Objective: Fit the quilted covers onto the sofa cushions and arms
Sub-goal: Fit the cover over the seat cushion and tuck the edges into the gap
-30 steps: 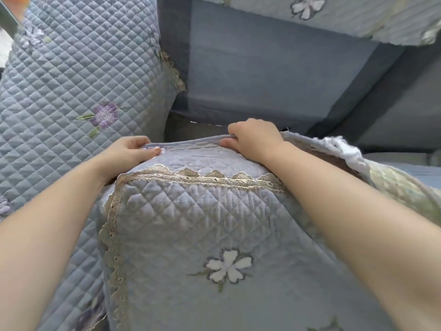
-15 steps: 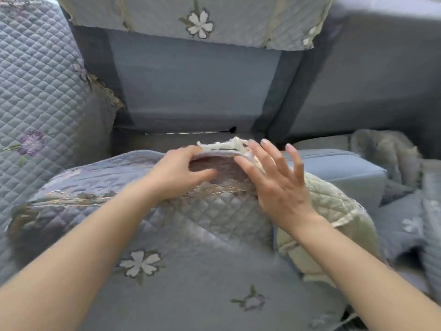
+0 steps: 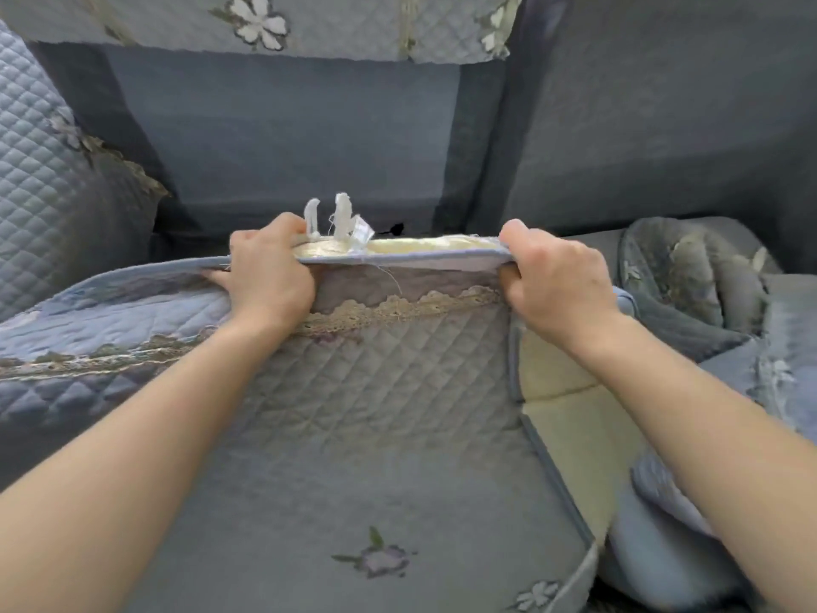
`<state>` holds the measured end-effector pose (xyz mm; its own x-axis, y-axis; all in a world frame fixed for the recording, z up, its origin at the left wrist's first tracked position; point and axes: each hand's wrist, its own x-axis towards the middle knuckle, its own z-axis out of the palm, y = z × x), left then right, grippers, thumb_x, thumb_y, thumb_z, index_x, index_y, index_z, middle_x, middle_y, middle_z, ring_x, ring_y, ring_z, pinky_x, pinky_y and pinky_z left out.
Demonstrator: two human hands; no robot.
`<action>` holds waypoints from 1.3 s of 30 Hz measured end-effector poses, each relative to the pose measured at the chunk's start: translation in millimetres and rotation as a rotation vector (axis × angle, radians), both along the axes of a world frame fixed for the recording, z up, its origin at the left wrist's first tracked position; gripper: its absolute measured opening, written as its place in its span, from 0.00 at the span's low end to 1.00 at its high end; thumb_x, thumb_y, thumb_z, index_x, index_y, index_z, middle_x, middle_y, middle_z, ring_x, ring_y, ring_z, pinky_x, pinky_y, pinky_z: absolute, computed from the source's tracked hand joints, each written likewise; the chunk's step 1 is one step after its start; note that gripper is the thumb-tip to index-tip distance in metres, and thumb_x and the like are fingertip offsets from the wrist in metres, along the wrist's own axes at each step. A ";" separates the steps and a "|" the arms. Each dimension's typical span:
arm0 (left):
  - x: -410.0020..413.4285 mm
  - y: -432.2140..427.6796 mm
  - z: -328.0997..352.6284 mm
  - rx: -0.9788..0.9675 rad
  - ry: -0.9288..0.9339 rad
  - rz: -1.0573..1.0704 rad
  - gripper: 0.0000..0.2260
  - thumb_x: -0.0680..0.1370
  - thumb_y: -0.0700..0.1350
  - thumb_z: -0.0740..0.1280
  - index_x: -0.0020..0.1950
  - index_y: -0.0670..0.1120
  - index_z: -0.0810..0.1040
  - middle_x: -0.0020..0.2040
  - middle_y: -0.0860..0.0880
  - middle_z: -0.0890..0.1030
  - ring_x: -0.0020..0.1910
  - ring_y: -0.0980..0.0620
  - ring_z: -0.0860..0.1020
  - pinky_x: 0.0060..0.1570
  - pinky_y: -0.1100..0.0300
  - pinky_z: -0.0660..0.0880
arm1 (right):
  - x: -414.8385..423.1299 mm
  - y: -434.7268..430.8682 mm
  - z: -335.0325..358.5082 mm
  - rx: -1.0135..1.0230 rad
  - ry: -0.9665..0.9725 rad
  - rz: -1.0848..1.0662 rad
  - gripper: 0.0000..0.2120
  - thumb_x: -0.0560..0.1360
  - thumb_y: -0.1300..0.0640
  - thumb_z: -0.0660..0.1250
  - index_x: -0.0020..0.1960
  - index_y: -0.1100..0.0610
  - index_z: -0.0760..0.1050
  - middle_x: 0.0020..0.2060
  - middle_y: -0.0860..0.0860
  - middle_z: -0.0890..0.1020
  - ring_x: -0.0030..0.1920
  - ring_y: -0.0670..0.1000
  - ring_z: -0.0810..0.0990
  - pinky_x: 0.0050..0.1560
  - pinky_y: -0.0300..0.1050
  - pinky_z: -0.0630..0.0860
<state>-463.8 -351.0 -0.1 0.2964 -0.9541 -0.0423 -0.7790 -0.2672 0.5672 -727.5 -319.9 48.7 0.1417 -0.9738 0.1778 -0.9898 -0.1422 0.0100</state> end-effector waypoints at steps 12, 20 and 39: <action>94.3 -27.4 -27.6 0.661 -0.210 -0.265 0.39 0.62 0.81 0.48 0.64 0.63 0.72 0.67 0.53 0.74 0.72 0.44 0.64 0.71 0.42 0.55 | -2.2 -59.8 -55.2 0.189 -0.109 -0.066 0.13 0.72 0.45 0.56 0.38 0.54 0.64 0.37 0.58 0.78 0.36 0.59 0.69 0.36 0.48 0.63; 62.2 -82.3 -69.9 0.545 -0.428 -0.183 0.31 0.77 0.68 0.55 0.58 0.42 0.78 0.56 0.41 0.80 0.50 0.41 0.77 0.44 0.55 0.69 | 14.1 -68.8 -84.4 -0.009 -0.105 -0.103 0.17 0.71 0.42 0.59 0.45 0.55 0.74 0.41 0.55 0.82 0.44 0.62 0.79 0.42 0.50 0.67; -103.3 -59.4 -47.6 -0.039 -0.058 -0.459 0.19 0.72 0.35 0.65 0.62 0.46 0.74 0.61 0.42 0.73 0.66 0.41 0.63 0.62 0.51 0.61 | -110.1 27.7 -111.8 -0.164 -0.250 -0.165 0.34 0.65 0.69 0.70 0.69 0.52 0.71 0.63 0.58 0.76 0.60 0.61 0.76 0.61 0.73 0.67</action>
